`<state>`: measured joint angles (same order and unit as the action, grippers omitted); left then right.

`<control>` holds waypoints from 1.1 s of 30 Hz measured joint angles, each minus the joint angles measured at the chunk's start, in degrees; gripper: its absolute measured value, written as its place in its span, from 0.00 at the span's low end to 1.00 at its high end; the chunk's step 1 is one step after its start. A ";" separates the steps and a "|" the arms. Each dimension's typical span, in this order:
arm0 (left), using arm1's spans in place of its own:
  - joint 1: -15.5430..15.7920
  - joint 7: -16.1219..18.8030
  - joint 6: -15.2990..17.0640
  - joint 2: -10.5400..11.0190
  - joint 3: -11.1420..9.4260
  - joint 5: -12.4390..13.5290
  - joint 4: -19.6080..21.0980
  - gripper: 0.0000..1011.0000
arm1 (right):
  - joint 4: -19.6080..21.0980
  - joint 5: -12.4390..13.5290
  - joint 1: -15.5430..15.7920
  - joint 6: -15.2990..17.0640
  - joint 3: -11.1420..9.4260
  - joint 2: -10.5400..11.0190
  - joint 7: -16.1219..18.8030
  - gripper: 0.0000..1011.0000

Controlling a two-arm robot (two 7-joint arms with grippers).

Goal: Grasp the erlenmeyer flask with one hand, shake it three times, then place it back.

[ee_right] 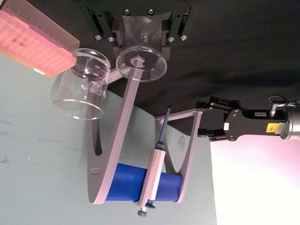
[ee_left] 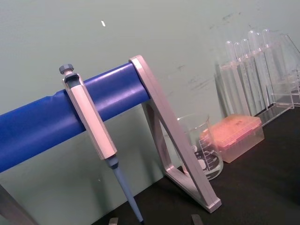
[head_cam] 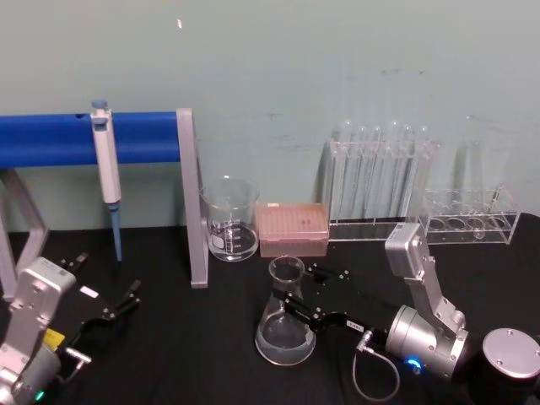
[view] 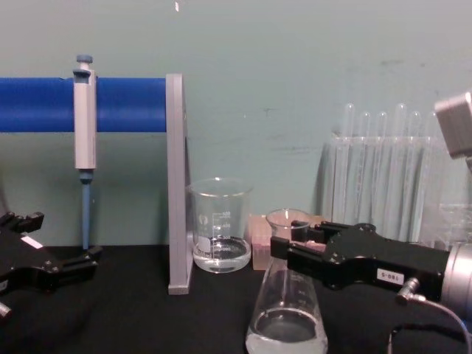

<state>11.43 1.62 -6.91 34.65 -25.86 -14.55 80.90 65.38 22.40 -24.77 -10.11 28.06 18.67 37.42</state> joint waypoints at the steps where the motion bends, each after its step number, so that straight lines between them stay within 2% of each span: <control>1: 0.00 0.00 0.00 0.00 0.00 0.00 0.00 0.99 | 0.00 0.00 0.00 0.00 0.00 0.00 0.00 0.45; 12: 0.00 0.00 0.00 0.00 0.00 0.00 0.00 0.99 | 0.86 -0.02 0.12 0.67 0.03 0.39 -0.20 0.45; 19: 0.00 0.00 0.00 0.00 0.00 0.00 0.00 0.99 | 4.73 0.63 1.19 2.11 -0.79 1.26 -1.78 0.45; 33: 0.00 0.00 0.00 0.00 0.00 0.00 0.00 0.99 | 15.16 1.16 5.30 4.38 -4.13 2.76 -8.68 0.45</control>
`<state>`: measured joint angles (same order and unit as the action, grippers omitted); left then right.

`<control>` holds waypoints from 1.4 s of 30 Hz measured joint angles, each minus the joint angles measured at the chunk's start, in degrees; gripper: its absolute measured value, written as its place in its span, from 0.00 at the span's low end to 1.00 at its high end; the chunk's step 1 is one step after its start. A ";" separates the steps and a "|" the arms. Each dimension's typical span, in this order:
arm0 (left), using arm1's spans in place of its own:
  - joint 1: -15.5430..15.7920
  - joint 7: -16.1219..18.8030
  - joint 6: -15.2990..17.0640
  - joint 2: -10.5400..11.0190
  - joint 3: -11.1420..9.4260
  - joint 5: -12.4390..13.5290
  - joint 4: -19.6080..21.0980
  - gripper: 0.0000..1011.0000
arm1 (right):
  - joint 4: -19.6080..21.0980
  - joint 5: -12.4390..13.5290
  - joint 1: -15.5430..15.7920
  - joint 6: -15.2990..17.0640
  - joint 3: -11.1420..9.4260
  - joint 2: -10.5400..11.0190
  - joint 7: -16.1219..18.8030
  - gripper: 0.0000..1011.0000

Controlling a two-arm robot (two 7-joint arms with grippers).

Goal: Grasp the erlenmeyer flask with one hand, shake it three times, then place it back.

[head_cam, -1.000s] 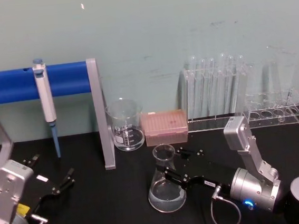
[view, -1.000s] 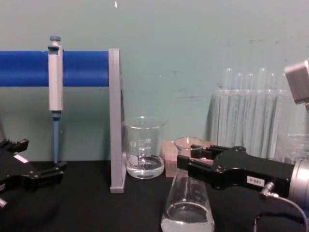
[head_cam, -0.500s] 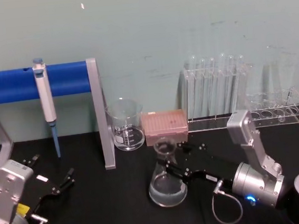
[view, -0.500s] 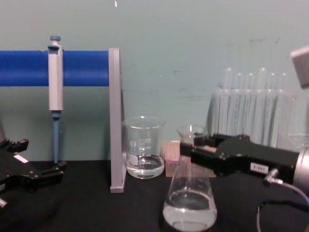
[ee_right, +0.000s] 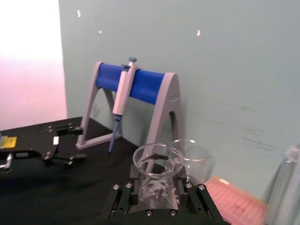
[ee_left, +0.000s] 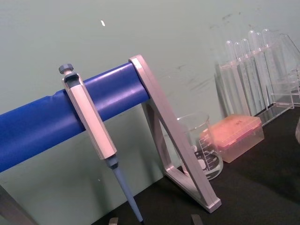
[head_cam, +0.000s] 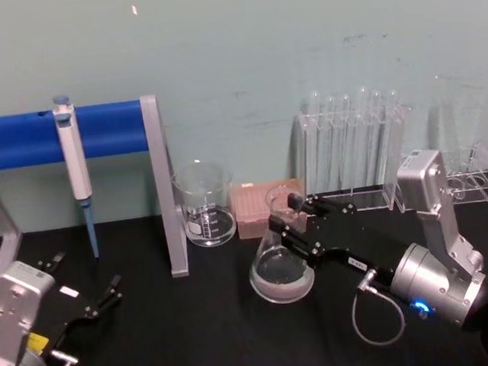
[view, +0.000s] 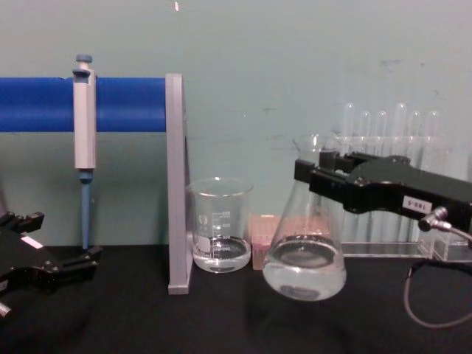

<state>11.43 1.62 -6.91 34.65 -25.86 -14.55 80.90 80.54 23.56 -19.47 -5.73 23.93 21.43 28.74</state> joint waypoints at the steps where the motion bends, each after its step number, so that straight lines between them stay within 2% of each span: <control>1: 0.00 0.00 0.00 0.00 0.00 0.00 0.00 0.99 | 0.80 -0.32 0.49 0.06 -0.35 0.00 -0.95 0.45; 10: 0.00 0.00 0.00 0.00 0.00 0.00 0.00 0.99 | 2.94 -2.22 2.32 0.01 -1.86 -0.60 -4.20 0.45; 25: 0.00 0.00 0.00 0.00 0.00 0.00 0.00 0.99 | 3.94 -3.20 3.19 -0.33 -2.52 -0.85 -3.01 0.45; 31: 0.00 0.00 0.00 0.00 0.00 0.00 0.00 0.99 | 4.54 -3.23 3.30 -0.46 -1.77 -0.36 -1.12 0.45; 42: 0.00 0.00 0.00 0.00 0.00 0.00 0.00 0.99 | 5.71 -1.77 3.22 -1.67 1.24 0.90 3.87 0.45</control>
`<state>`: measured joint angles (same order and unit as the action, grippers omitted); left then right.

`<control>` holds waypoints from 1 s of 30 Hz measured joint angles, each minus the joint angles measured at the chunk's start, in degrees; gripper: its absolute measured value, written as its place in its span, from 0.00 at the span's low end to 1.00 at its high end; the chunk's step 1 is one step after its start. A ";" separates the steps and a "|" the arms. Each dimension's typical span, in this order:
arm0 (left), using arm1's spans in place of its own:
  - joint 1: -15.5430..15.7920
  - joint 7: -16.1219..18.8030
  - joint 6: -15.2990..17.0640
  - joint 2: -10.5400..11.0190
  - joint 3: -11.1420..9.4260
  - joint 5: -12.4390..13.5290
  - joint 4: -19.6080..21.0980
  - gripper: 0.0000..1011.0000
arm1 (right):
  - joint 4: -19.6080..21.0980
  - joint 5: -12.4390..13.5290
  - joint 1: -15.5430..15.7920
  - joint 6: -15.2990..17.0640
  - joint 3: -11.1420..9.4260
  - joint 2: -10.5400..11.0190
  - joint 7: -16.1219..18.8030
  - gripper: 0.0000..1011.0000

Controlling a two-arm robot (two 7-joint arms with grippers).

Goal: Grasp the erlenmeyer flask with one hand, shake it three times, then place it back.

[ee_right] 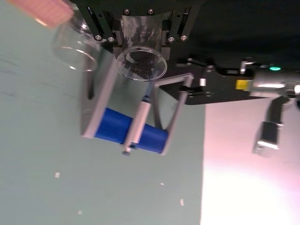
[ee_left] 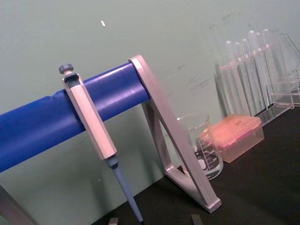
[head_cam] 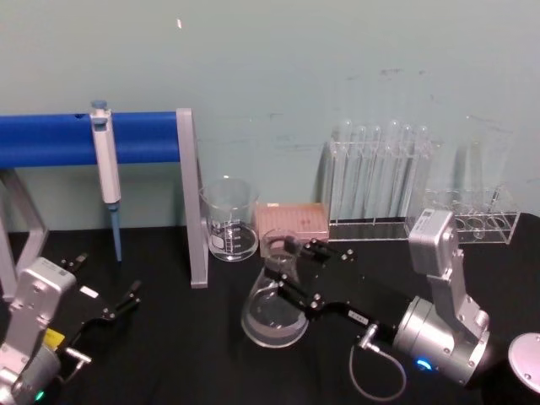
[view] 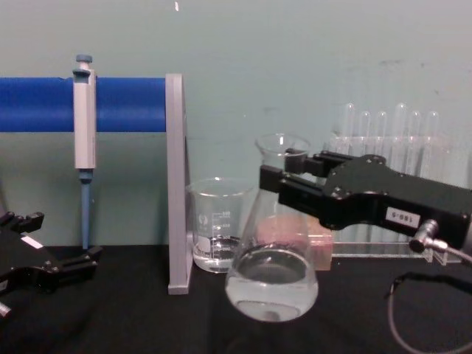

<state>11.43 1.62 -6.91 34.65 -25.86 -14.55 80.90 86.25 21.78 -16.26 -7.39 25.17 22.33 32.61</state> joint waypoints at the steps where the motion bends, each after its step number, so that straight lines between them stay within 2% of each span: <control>1: 0.00 0.00 0.00 0.00 0.00 0.00 0.00 0.99 | 0.10 0.11 0.00 -0.06 0.27 0.08 0.26 0.45; 8: 0.00 0.00 0.00 0.00 0.00 0.00 0.00 0.99 | 0.71 1.19 0.08 -0.23 1.59 0.52 1.22 0.45; 17: 0.00 0.00 0.00 0.00 0.00 0.00 0.00 0.99 | 0.90 1.96 0.51 -0.20 1.69 0.48 -0.08 0.45; 24: 0.00 0.00 0.00 0.00 0.00 0.00 0.00 0.99 | 1.46 0.41 1.97 -0.78 0.03 -0.40 -5.03 0.45; 30: 0.00 0.00 0.00 0.00 0.00 0.00 0.00 0.99 | 2.23 -3.27 3.63 -1.18 -2.28 -1.80 -11.55 0.45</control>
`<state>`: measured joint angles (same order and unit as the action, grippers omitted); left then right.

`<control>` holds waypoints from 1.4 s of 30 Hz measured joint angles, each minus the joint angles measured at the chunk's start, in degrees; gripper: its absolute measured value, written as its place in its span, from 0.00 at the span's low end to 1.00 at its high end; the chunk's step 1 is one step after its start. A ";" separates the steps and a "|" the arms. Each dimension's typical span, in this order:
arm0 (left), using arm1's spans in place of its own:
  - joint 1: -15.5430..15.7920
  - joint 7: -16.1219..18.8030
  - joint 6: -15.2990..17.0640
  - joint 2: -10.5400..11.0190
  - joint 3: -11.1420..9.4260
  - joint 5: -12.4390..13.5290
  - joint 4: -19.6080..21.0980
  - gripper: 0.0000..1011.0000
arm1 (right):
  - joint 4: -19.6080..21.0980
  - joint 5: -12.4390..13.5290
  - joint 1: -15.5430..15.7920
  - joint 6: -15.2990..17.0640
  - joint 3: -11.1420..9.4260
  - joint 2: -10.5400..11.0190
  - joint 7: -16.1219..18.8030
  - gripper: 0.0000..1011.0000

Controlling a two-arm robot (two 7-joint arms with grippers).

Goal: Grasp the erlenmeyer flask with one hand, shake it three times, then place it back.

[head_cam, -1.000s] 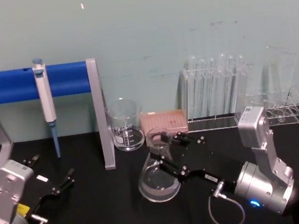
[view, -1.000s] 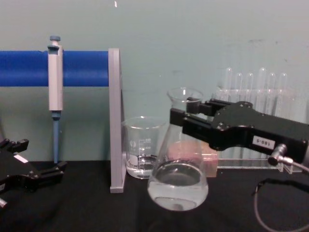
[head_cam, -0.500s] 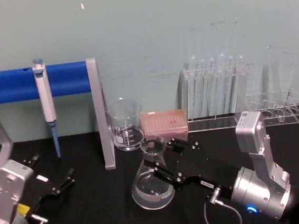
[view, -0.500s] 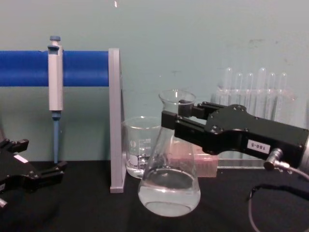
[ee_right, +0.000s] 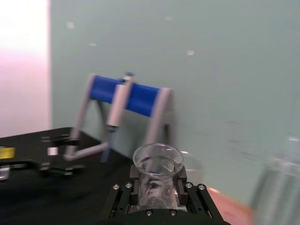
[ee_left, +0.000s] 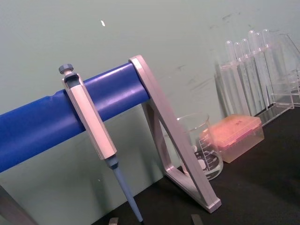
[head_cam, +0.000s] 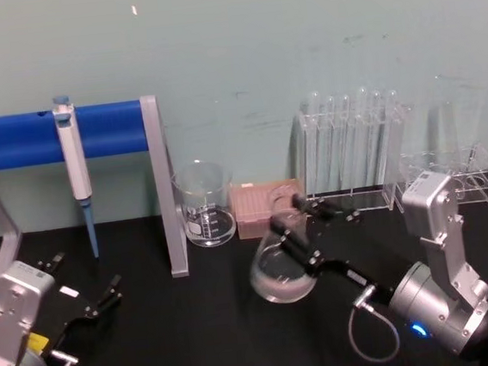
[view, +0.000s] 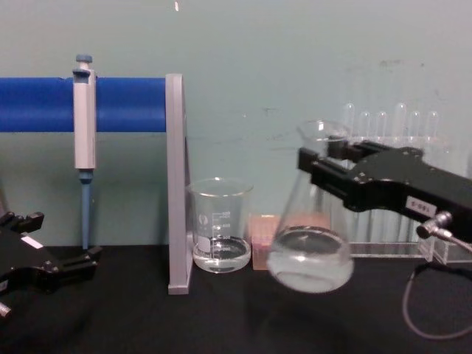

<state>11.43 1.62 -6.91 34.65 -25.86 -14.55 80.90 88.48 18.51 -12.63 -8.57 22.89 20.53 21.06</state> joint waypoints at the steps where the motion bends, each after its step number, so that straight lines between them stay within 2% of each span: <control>1: 0.00 0.00 0.00 0.00 0.00 0.00 0.00 0.99 | 0.28 -1.38 0.49 -0.10 -0.59 -0.40 -2.04 0.45; 3: 0.00 0.00 0.00 0.00 0.00 0.00 0.00 0.99 | 0.54 -2.91 0.99 -0.15 -1.12 -0.82 -4.24 0.45; 4: 0.00 0.00 0.00 0.00 0.00 0.00 0.00 0.99 | 0.84 -4.41 1.53 -0.17 -1.71 -1.27 -6.45 0.45; 8: 0.00 0.00 0.00 0.00 0.00 0.00 0.00 0.99 | 1.48 -7.23 2.74 0.04 -3.41 -2.32 -11.11 0.45; 12: 0.00 0.00 0.00 0.00 0.00 0.00 0.00 0.99 | 1.99 -8.72 3.89 0.94 -5.41 -3.44 -14.58 0.45; 20: 0.00 0.00 0.00 0.00 0.00 0.00 0.00 0.99 | 2.48 -9.15 4.99 2.06 -7.76 -4.76 -16.23 0.45; 24: 0.00 0.00 0.00 0.00 0.00 0.00 0.00 0.99 | 2.53 -9.23 5.18 2.25 -8.36 -5.20 -15.92 0.45; 30: 0.00 0.00 0.00 0.00 0.00 0.00 0.00 0.99 | 2.52 -9.27 5.24 2.28 -8.44 -5.55 -13.48 0.45; 34: 0.00 0.00 0.00 0.00 0.00 0.00 0.00 0.99 | 2.38 -9.16 4.96 2.19 -7.94 -5.54 -10.91 0.45; 42: 0.00 0.00 0.00 0.00 0.00 0.00 0.00 0.99 | 2.09 -7.87 3.89 1.33 -5.84 -4.75 -3.22 0.45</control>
<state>11.43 1.62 -6.91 34.65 -25.86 -14.55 80.90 90.58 10.64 -8.74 -7.24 17.05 15.78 17.84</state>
